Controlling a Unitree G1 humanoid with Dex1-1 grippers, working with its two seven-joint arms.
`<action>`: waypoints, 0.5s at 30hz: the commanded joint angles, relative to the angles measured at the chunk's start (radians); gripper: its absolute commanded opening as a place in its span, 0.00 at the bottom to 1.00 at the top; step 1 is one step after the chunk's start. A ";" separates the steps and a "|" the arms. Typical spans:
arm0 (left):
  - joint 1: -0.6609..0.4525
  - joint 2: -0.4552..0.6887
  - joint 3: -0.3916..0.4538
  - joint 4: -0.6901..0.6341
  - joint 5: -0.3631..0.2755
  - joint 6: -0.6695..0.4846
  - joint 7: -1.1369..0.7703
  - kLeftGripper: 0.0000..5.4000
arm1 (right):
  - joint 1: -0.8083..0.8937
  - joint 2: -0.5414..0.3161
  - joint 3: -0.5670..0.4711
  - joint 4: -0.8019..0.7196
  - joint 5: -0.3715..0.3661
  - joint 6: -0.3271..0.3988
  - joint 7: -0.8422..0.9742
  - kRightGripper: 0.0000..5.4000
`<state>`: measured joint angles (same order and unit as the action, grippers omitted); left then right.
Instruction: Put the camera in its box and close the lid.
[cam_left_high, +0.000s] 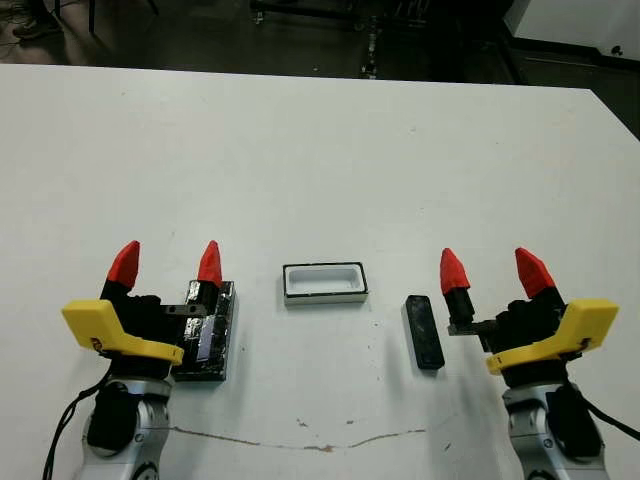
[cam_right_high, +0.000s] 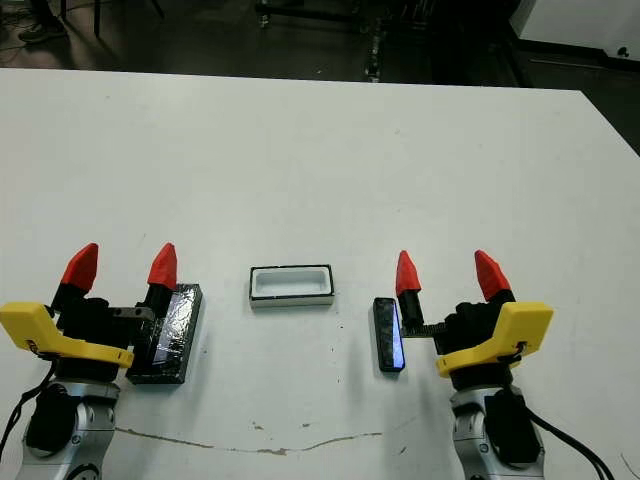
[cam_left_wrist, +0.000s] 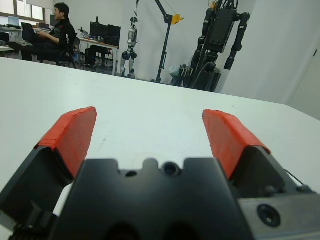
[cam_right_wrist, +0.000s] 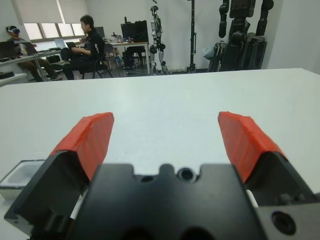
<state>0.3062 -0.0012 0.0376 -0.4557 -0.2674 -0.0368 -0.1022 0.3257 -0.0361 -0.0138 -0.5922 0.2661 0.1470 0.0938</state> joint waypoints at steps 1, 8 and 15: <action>0.012 0.000 -0.003 -0.006 0.011 0.017 0.010 1.00 | 0.042 0.006 0.029 -0.061 -0.031 0.042 -0.037 1.00; 0.016 -0.006 -0.016 -0.009 0.018 0.018 0.018 1.00 | 0.115 0.027 0.116 -0.220 -0.092 0.131 -0.107 1.00; 0.026 -0.017 -0.029 -0.020 0.011 0.036 0.030 1.00 | 0.106 0.009 0.142 -0.363 -0.091 0.334 -0.140 1.00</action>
<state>0.3174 -0.0130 0.0136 -0.4691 -0.2626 -0.0160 -0.0815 0.4354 -0.0109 0.1268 -0.9307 0.1673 0.4332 -0.0394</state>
